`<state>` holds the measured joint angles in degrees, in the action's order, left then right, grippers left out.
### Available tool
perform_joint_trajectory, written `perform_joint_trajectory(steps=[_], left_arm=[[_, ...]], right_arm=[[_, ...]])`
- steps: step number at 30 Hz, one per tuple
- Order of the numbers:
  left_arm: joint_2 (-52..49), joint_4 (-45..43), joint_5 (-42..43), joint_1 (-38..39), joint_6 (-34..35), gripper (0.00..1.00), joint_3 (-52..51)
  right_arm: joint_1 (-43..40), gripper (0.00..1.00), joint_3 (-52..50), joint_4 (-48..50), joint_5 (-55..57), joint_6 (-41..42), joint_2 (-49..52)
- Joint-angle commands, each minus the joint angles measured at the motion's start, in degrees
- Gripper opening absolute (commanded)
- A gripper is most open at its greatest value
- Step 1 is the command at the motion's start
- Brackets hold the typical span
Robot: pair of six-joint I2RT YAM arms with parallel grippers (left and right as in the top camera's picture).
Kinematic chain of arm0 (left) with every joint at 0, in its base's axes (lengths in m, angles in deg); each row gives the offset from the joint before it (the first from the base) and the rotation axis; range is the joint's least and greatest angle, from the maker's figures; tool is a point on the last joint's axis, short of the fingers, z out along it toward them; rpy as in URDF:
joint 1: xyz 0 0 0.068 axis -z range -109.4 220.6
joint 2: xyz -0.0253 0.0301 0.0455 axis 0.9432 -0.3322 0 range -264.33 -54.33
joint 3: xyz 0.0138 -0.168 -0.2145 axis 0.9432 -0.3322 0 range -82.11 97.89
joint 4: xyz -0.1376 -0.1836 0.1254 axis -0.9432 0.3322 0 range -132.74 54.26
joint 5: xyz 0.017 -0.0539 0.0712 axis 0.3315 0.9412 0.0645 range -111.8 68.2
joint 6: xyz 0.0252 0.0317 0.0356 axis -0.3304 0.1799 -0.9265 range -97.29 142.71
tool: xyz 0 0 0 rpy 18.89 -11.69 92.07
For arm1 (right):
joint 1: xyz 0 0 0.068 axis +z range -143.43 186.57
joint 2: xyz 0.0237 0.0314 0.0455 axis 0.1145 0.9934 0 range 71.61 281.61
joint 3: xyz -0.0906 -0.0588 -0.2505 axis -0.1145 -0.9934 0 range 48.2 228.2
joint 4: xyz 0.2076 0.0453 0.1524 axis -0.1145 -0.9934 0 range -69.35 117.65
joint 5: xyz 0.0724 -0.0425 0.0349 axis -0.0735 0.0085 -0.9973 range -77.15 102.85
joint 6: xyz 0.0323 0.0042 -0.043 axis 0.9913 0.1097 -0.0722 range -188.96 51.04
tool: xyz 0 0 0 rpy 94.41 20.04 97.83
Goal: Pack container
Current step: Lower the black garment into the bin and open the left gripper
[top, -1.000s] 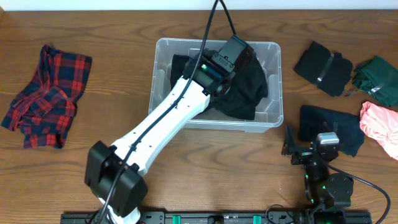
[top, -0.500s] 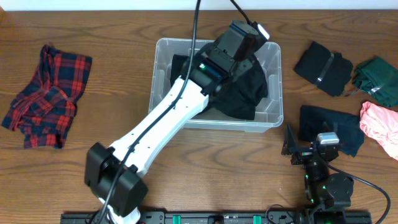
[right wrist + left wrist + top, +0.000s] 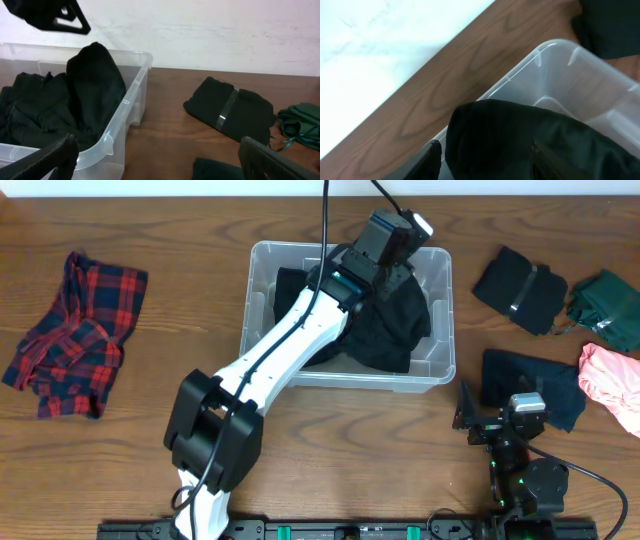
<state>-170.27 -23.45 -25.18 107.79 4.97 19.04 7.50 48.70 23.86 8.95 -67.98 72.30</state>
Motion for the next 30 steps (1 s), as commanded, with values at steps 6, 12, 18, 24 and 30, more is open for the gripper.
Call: perform_joint_trajectory(steps=[6,12,18,24,30], left_arm=[[-6.56,-2.12,1.7,-0.35,1.16,0.56,1.01],[-10.23,-1.36,2.43,-0.31,2.67,0.56,0.98],[-13.97,0.37,5.81,-0.09,2.73,0.56,0.98],[-16.41,2.78,8.57,-0.07,2.89,0.56,0.96],[-16.37,3.23,8.5,0.0,2.84,0.57,0.94]], right_arm=[[-0.11,0.99,-0.17,-0.13,0.02,-0.63,-0.31],[-0.11,0.99,-0.17,-0.13,0.0,-0.63,-0.31],[-0.11,0.99,-0.17,-0.15,0.02,-0.63,-0.31],[-0.11,0.99,-0.17,-0.13,0.02,-0.63,-0.31],[-0.11,0.99,-0.17,-0.13,0.02,-0.63,-0.31]])
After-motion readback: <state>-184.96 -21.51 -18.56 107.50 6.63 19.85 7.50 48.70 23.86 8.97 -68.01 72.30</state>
